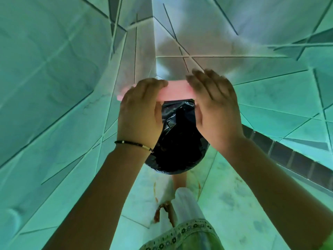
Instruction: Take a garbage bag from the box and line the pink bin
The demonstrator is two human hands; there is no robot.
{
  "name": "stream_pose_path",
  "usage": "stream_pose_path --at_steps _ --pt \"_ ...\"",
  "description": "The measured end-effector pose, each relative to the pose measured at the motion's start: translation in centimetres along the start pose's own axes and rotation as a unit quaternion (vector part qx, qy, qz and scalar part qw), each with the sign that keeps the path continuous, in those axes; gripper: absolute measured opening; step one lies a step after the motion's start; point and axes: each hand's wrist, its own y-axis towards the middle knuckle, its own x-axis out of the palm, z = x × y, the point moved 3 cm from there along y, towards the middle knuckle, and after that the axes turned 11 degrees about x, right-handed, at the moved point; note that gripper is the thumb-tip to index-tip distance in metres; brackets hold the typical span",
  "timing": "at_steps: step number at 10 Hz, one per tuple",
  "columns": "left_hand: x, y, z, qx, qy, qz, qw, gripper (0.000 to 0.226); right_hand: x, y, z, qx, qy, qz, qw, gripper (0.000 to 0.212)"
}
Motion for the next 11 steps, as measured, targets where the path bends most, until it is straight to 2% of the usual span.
stream_pose_path --at_steps 1,2,3,4,6,7,10,11 --pt "1.4 -4.1 -0.1 0.026 0.015 -0.023 0.999 0.048 1.0 -3.9 0.2 -0.027 0.038 -0.049 0.998 0.055" --pt "4.3 -9.8 -0.5 0.039 0.064 -0.072 0.995 0.053 3.1 -7.9 0.5 -0.063 0.023 -0.121 0.99 0.062" --pt "7.2 -14.3 -1.4 0.037 0.094 -0.11 0.989 0.064 5.8 -10.7 1.2 -0.083 -0.012 -0.183 0.98 0.081" --pt "9.5 -16.4 -2.5 0.025 0.134 -0.145 0.98 0.075 8.3 -12.6 2.0 -0.098 -0.039 -0.219 0.97 0.083" --pt "13.1 -17.2 -4.5 0.051 0.181 -0.231 0.954 0.087 12.3 -14.8 3.4 -0.131 -0.091 -0.231 0.96 0.079" --pt "14.1 -17.5 -5.2 0.065 0.198 -0.246 0.946 0.1 13.8 -15.8 3.8 -0.145 -0.094 -0.225 0.959 0.077" --pt "15.1 -17.8 -5.3 0.026 0.177 -0.295 0.938 0.098 14.6 -15.9 4.5 -0.144 -0.089 -0.259 0.951 0.071" --pt "14.3 -17.4 -4.5 0.007 0.179 -0.298 0.938 0.093 13.0 -15.9 4.0 -0.083 -0.069 -0.27 0.957 0.07"
